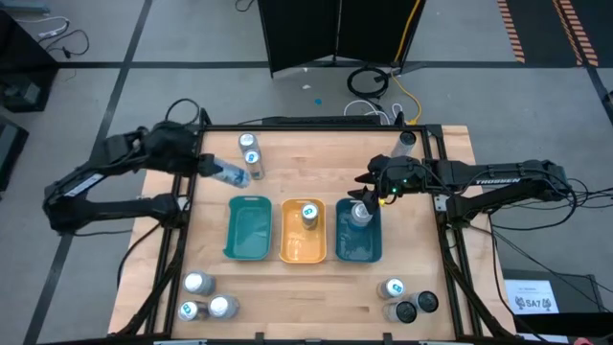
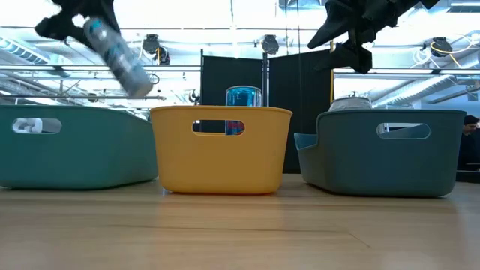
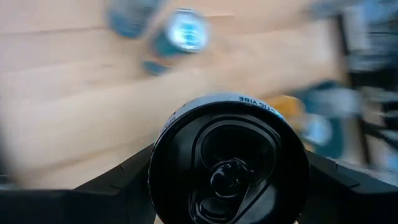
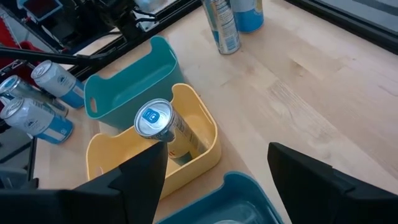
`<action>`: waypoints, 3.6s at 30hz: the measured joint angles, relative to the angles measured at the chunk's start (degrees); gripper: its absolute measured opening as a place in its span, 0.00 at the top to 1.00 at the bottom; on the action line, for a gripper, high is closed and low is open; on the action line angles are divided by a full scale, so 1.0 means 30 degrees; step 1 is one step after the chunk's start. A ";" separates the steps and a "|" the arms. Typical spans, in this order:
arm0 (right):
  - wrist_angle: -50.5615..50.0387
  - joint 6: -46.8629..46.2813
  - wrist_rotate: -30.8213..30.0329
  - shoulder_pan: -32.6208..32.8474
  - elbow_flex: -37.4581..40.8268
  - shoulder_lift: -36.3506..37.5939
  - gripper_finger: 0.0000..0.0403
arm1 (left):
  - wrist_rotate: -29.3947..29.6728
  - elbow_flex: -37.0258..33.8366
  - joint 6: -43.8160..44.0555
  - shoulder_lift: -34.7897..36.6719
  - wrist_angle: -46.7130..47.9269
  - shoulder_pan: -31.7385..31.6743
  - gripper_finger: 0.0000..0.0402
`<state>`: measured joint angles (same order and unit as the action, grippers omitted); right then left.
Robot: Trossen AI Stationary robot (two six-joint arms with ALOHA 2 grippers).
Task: Sort soda cans
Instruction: Put the top left black can into the light green bin, then put the top left blue can into the yellow bin
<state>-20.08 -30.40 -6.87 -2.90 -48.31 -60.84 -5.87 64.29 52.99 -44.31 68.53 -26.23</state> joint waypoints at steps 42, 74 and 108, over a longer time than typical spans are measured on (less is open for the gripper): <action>-0.0045 0.0366 0.0409 0.0000 0.0000 0.0000 0.33 | 0.3622 -0.0007 0.7258 -0.9095 0.1932 0.8956 0.30; -0.0092 0.0300 0.0903 0.0393 0.0000 0.0000 0.33 | 0.4615 -0.0007 0.7735 -1.1826 0.1618 0.9405 0.30; -0.1170 -0.0030 0.1413 0.0503 0.0000 0.0003 0.33 | 0.4633 0.0000 0.8737 -0.8257 0.2684 0.9773 0.12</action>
<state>-23.59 -30.49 -2.63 -1.39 -48.31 -60.83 8.03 64.29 79.20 -69.08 76.58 3.09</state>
